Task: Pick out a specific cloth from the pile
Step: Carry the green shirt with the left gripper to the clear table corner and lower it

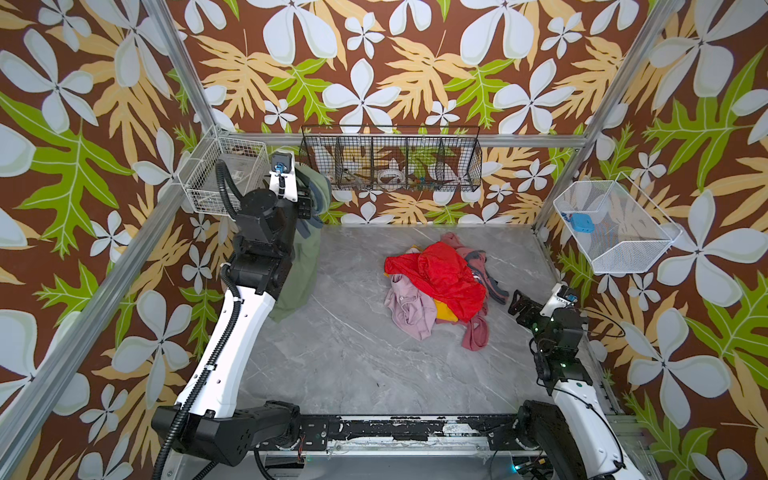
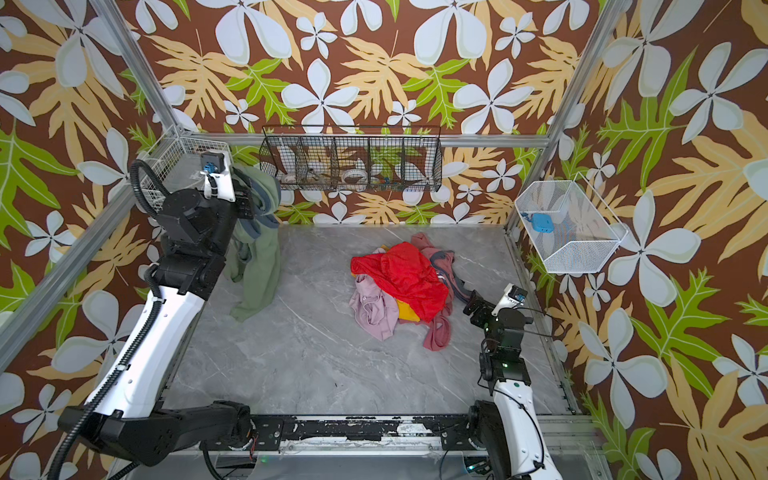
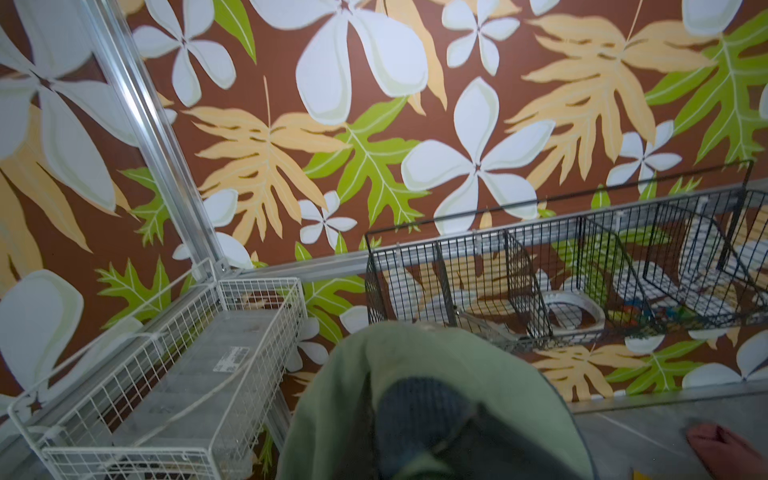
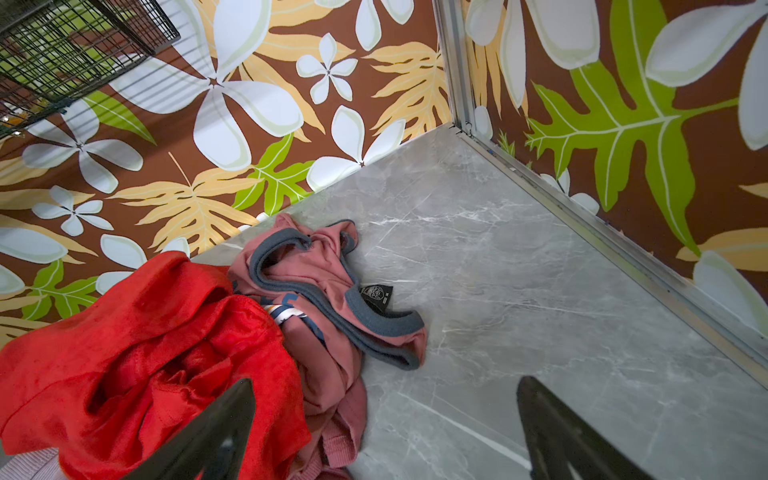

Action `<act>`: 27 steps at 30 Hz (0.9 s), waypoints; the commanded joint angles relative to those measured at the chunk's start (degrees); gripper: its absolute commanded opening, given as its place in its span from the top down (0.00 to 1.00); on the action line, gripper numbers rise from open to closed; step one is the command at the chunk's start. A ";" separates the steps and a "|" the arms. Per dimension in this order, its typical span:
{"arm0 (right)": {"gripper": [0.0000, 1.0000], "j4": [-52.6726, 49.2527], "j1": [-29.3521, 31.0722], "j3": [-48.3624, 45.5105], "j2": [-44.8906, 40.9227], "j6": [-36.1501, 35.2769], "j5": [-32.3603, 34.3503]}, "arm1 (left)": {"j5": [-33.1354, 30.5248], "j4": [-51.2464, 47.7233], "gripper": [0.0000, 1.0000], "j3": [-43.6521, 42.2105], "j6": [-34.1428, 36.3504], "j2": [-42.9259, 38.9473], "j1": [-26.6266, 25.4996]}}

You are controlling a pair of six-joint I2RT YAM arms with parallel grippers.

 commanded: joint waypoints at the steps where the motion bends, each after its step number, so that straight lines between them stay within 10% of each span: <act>1: 0.03 -0.33 0.09 0.39 -0.38 -0.26 0.35 | 3.69 4.60 1.00 -4.92 -5.27 -2.45 0.17; 12: 0.04 0.97 0.07 0.83 1.20 1.68 -1.41 | 17.98 5.25 1.00 -16.19 -26.51 -7.68 0.15; 27: 0.04 0.86 0.09 0.59 0.84 1.79 -1.41 | 22.31 5.75 1.00 -26.26 -36.45 -11.24 6.56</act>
